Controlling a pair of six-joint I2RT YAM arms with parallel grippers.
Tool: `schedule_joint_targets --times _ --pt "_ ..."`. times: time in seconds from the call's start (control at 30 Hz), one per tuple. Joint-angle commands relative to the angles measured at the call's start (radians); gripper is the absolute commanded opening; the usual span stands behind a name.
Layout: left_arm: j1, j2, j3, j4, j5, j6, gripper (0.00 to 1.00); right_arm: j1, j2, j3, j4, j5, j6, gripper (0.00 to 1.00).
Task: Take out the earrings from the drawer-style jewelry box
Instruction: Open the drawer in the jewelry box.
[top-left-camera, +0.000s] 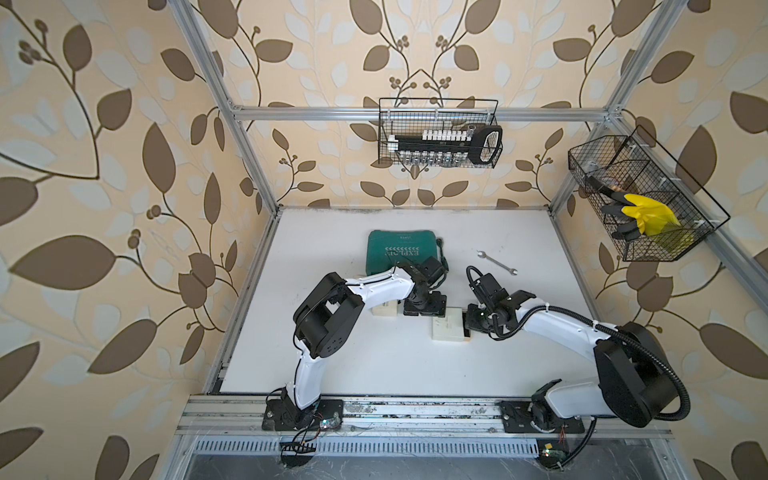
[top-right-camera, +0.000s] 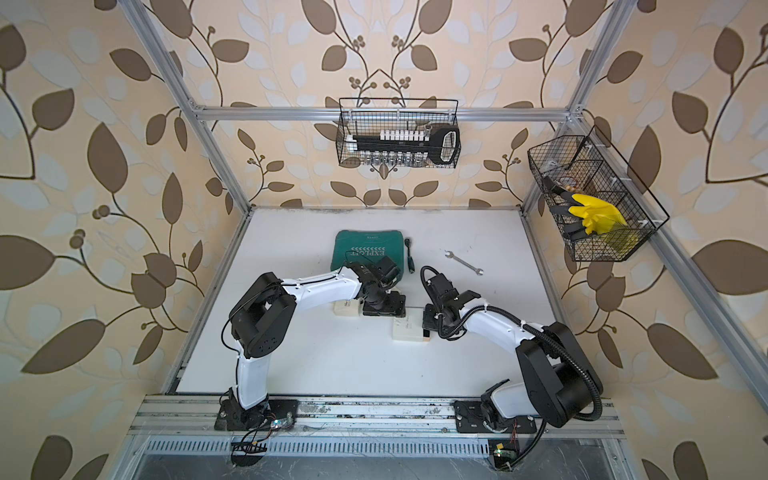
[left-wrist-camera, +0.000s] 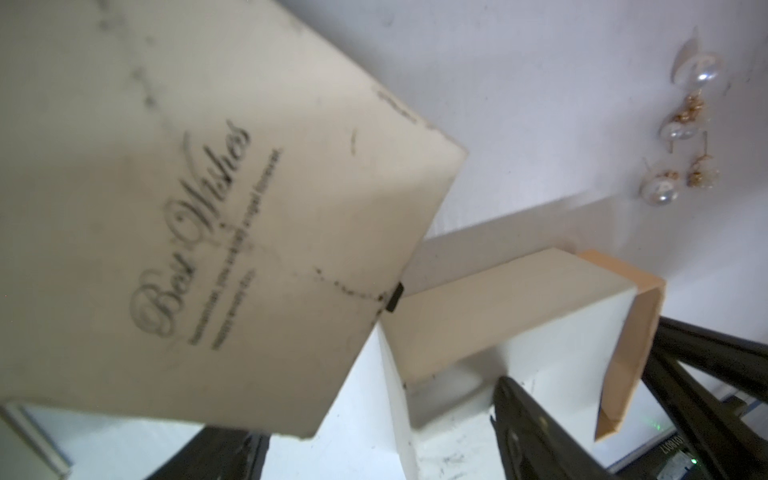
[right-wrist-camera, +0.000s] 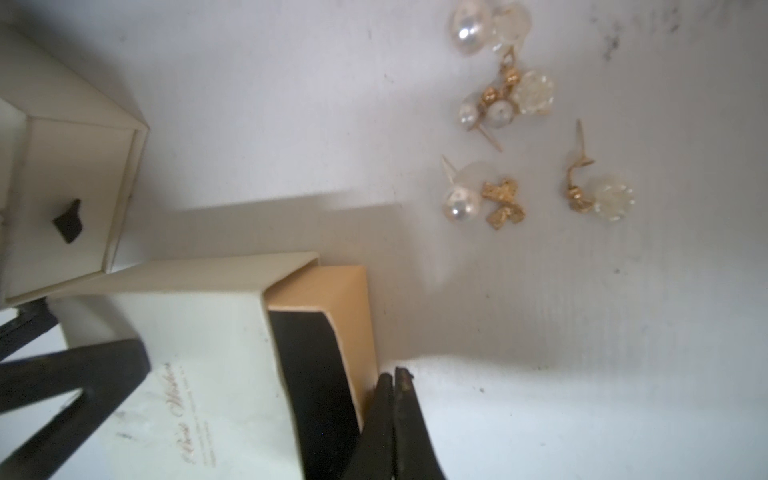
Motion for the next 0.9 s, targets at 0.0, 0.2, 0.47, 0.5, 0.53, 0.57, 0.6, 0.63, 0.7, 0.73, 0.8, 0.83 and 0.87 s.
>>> schedule_joint_targets --times 0.0,0.2,0.47,0.5,0.53,0.57,0.6,0.63,0.7,0.73,0.8,0.83,0.87 --pt "0.028 0.096 -0.077 -0.210 -0.239 0.031 0.83 -0.031 -0.015 -0.032 -0.169 0.115 0.007 0.00" --pt "0.029 0.083 -0.087 -0.168 -0.184 0.037 0.83 -0.033 -0.068 -0.055 -0.105 0.069 -0.007 0.00" --pt "0.029 0.094 -0.075 -0.183 -0.200 0.044 0.83 -0.040 -0.063 -0.047 -0.166 0.140 -0.004 0.00" --pt "0.029 0.094 -0.073 -0.183 -0.200 0.045 0.83 -0.040 -0.057 -0.048 -0.170 0.142 -0.001 0.00" --pt "0.028 0.095 -0.071 -0.184 -0.198 0.044 0.83 -0.040 -0.049 -0.048 -0.166 0.136 -0.003 0.00" --pt "0.028 0.096 -0.070 -0.184 -0.194 0.045 0.83 -0.040 -0.044 -0.050 -0.159 0.124 -0.007 0.00" --pt "0.029 0.094 -0.069 -0.179 -0.182 0.047 0.83 -0.041 -0.042 -0.053 -0.148 0.111 -0.010 0.00" --pt "0.029 0.086 -0.072 -0.162 -0.151 0.058 0.83 -0.041 -0.044 -0.060 -0.130 0.091 -0.013 0.00" --pt "0.029 0.053 -0.096 -0.069 0.025 0.108 0.83 -0.040 -0.054 -0.072 -0.090 0.054 -0.018 0.00" --pt "0.028 0.029 -0.118 0.003 0.149 0.117 0.85 -0.040 -0.060 -0.075 -0.075 0.036 -0.020 0.00" --pt "0.029 -0.009 -0.156 0.124 0.317 0.086 0.87 -0.040 -0.057 -0.073 -0.055 0.006 -0.034 0.00" --pt "0.028 -0.021 -0.167 0.169 0.367 0.071 0.88 -0.040 -0.052 -0.073 -0.050 -0.005 -0.040 0.00" --pt "0.028 -0.026 -0.166 0.185 0.394 0.070 0.88 -0.039 -0.046 -0.071 -0.046 -0.016 -0.045 0.00"
